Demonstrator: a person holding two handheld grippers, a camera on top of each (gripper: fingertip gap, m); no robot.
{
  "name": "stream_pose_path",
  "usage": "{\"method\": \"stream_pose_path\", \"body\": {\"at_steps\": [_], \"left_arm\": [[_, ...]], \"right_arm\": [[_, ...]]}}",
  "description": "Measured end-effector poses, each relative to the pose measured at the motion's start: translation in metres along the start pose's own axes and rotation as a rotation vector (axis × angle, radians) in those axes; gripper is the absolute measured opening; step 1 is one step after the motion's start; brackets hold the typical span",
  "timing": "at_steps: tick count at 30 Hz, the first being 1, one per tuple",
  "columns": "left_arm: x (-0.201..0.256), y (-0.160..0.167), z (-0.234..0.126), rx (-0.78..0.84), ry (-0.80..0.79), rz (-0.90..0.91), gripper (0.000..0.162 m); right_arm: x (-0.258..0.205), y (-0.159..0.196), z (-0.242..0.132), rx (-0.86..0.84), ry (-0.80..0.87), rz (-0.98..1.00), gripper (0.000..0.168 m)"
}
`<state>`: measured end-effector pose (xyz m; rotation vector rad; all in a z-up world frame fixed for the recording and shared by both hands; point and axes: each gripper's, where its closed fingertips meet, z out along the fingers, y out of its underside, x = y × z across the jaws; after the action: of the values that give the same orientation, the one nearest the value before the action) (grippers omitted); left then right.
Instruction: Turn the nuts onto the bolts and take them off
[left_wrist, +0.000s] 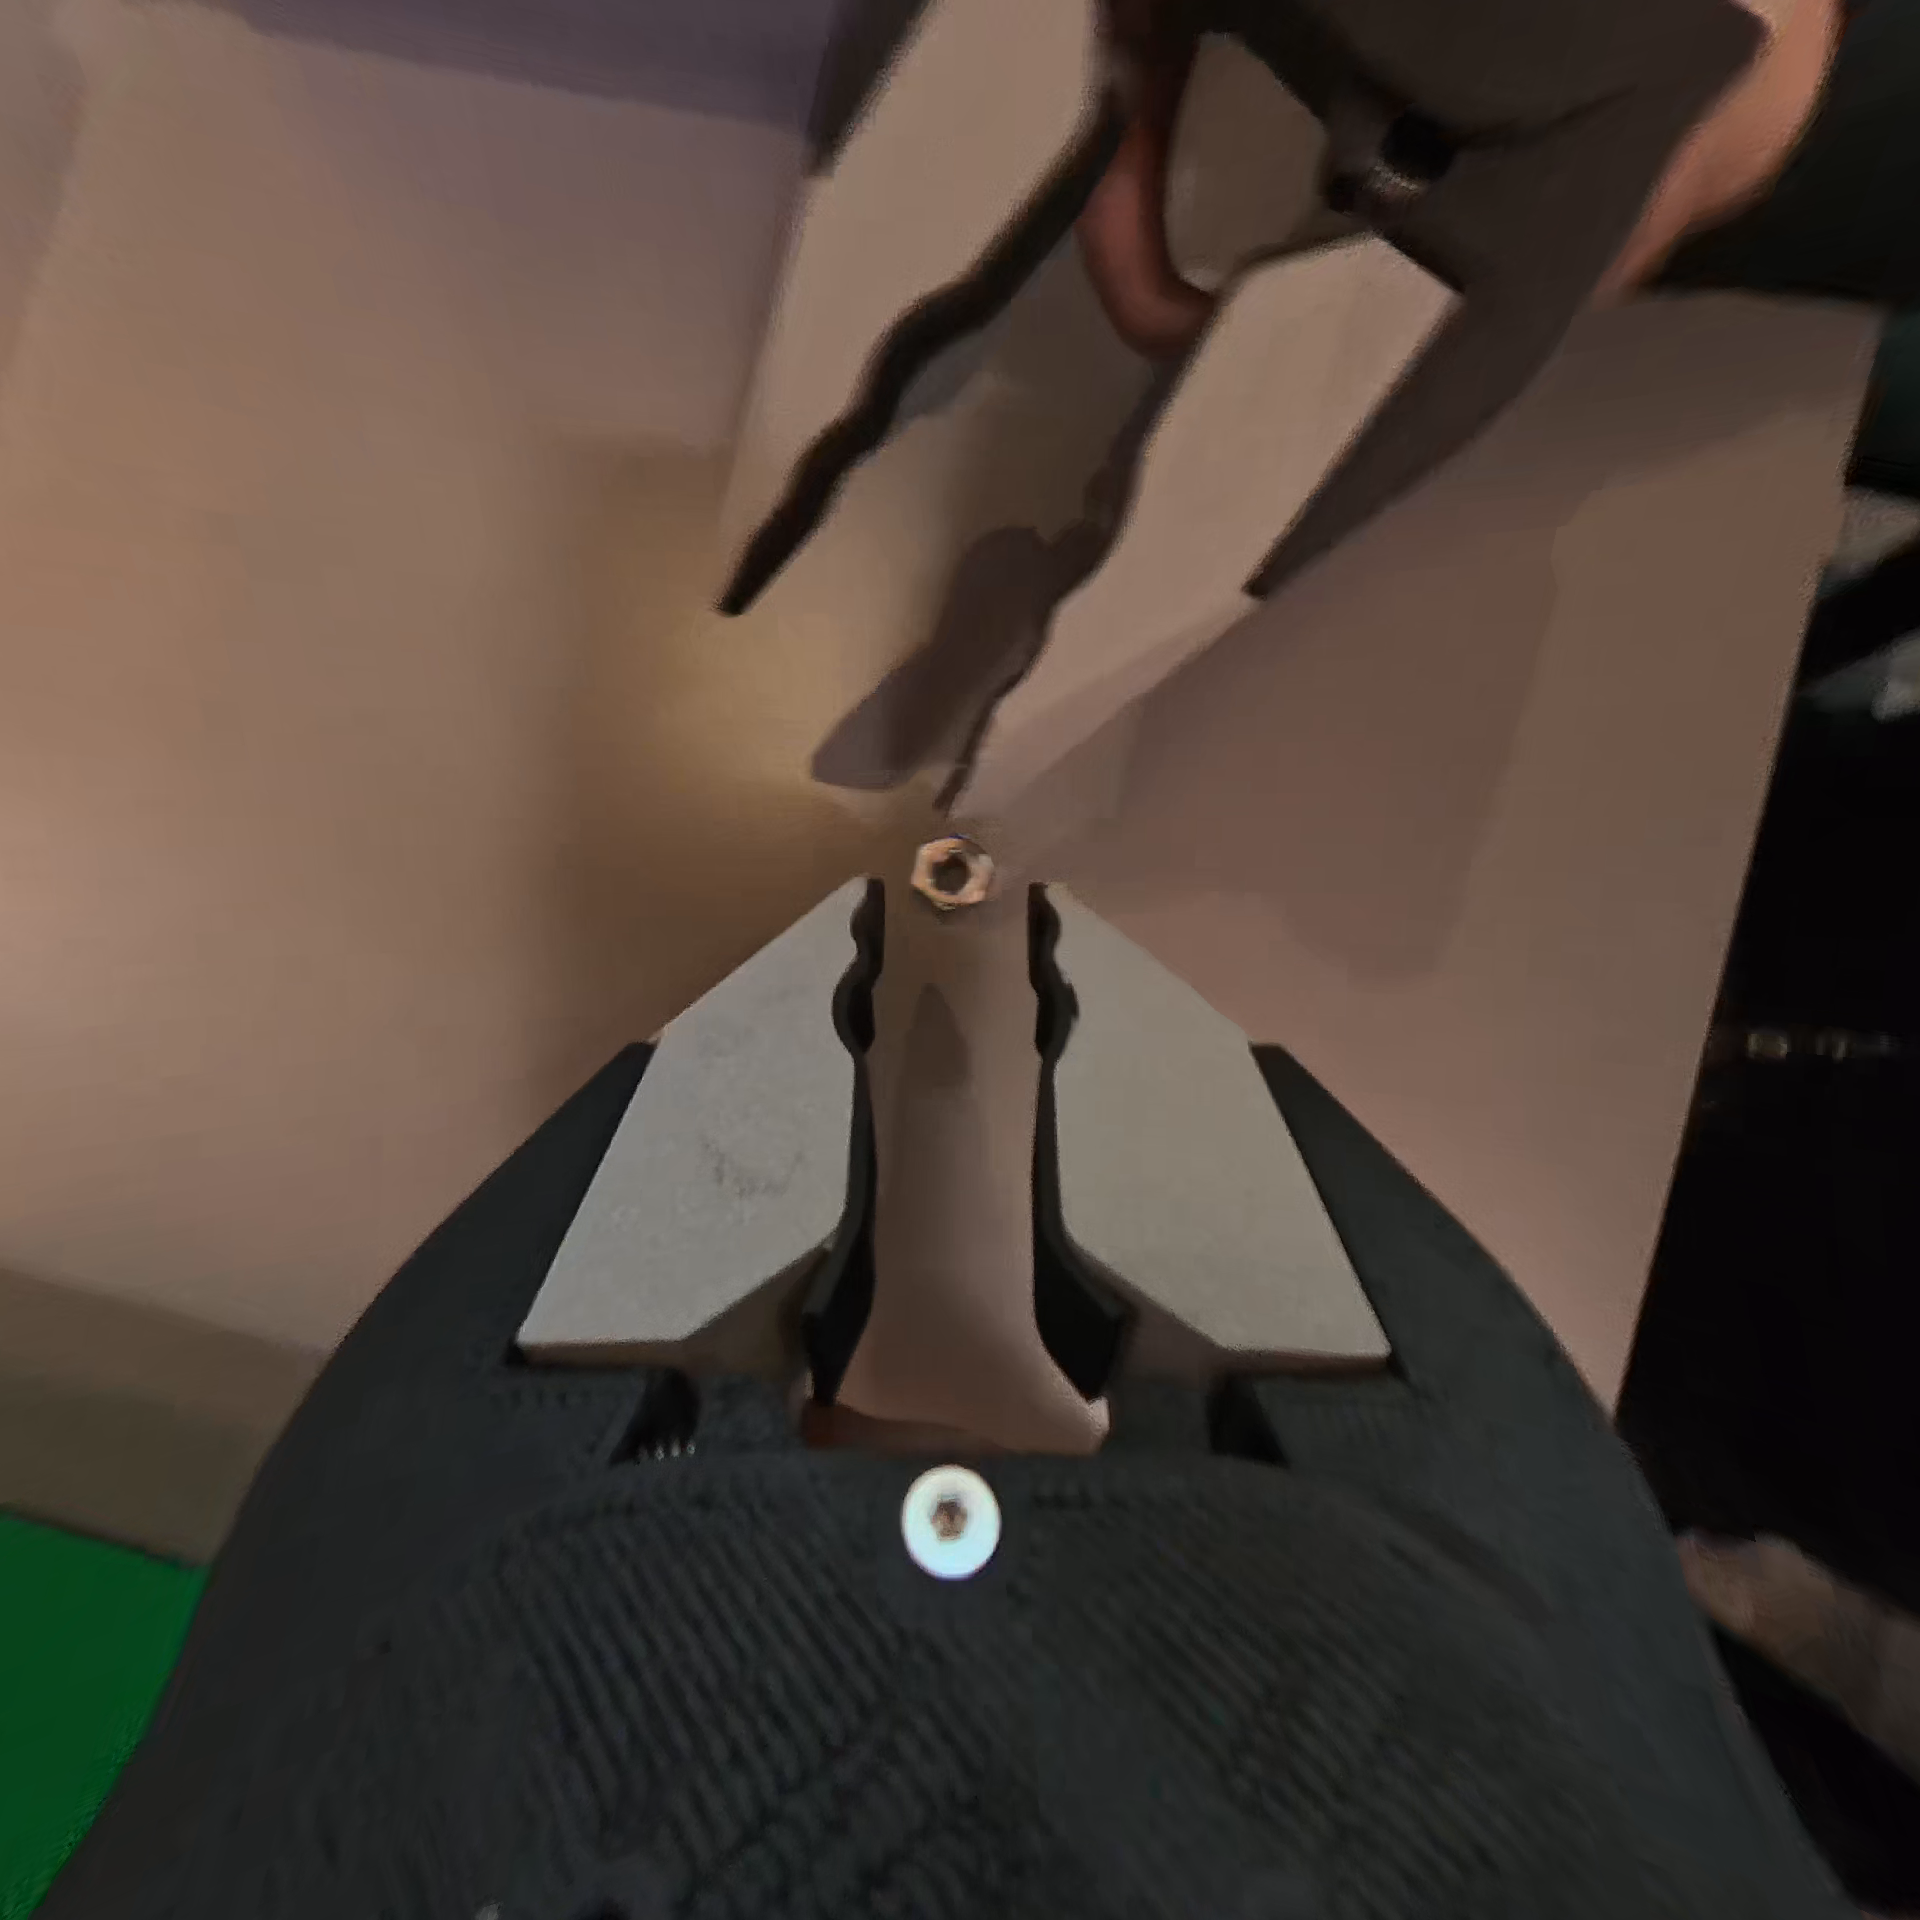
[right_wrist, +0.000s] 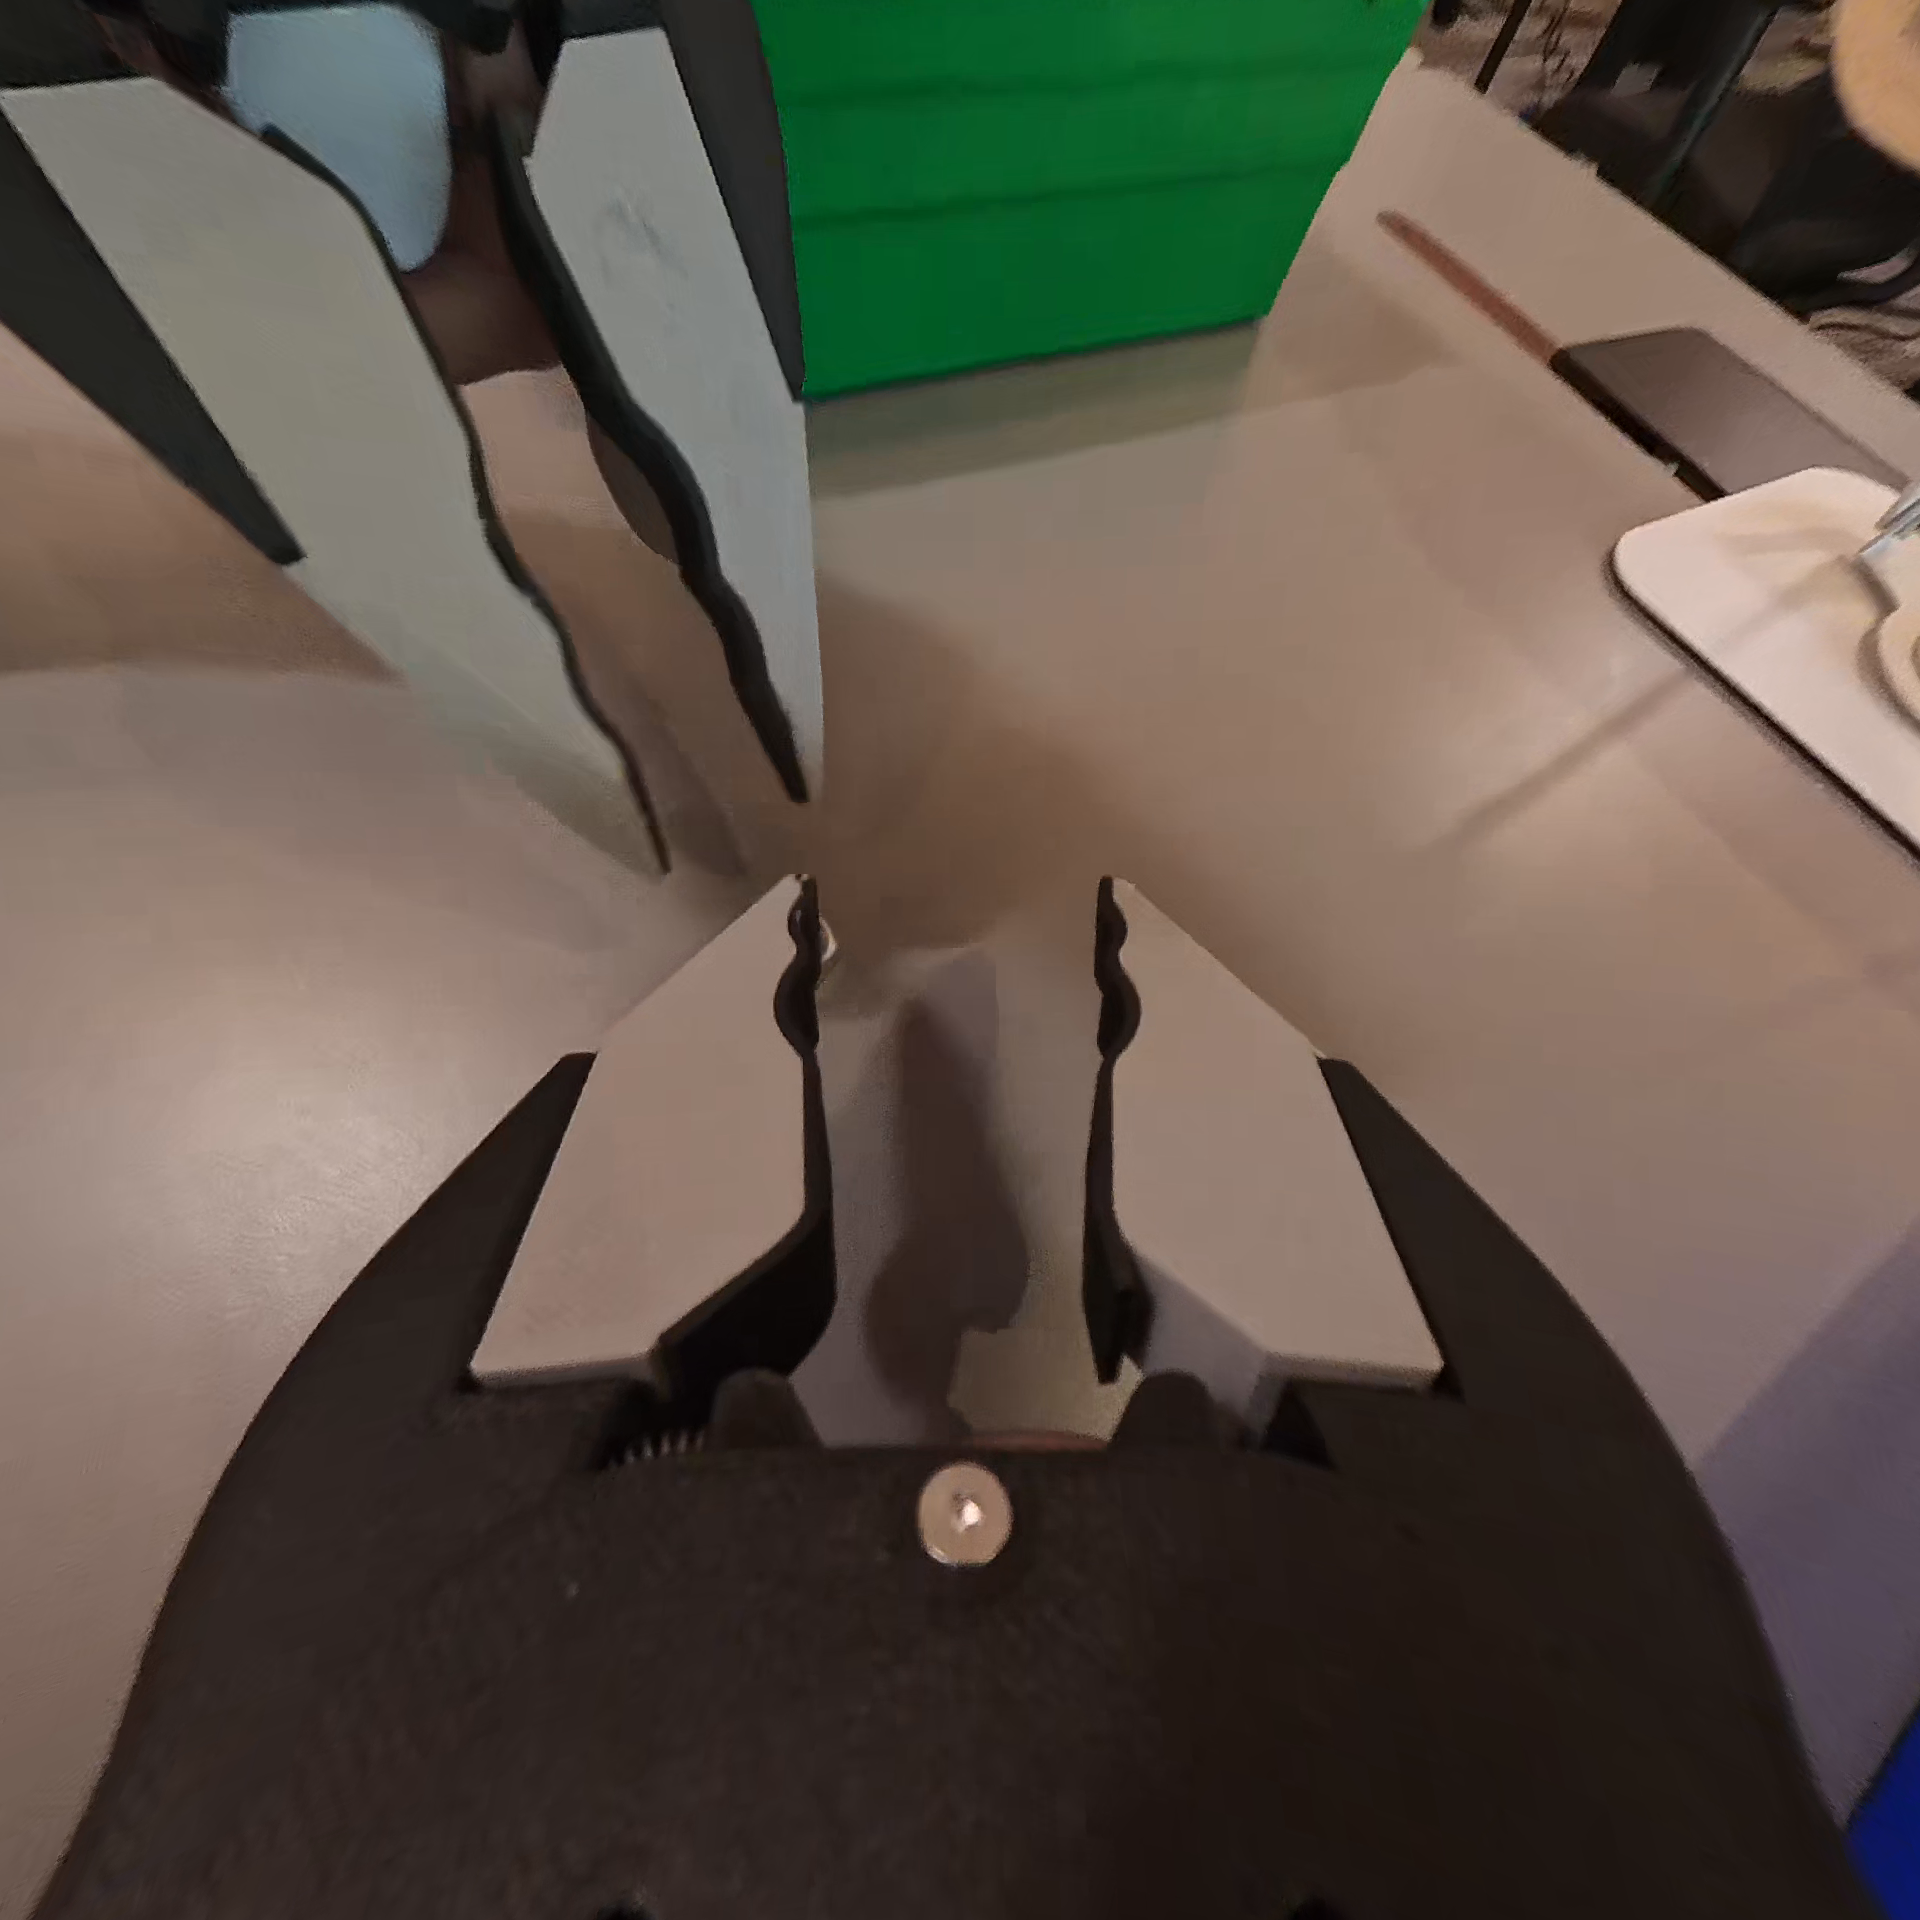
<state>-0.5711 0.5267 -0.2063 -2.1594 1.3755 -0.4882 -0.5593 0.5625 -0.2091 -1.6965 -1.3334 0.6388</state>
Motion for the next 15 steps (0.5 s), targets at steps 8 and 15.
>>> {"method": "stream_pose_path", "body": {"at_steps": [8,15], "left_arm": [[-0.122,-0.035,-0.116,0.309,-0.431,-0.38,0.032],[-0.255,0.066,-0.179,-0.013,-0.713,-0.578,0.045]], "right_arm": [[0.013,-0.009,-0.01,0.071,0.017,0.131,0.051],[0.003,-0.013,-0.009,0.08,0.02,0.09,0.051]]}}
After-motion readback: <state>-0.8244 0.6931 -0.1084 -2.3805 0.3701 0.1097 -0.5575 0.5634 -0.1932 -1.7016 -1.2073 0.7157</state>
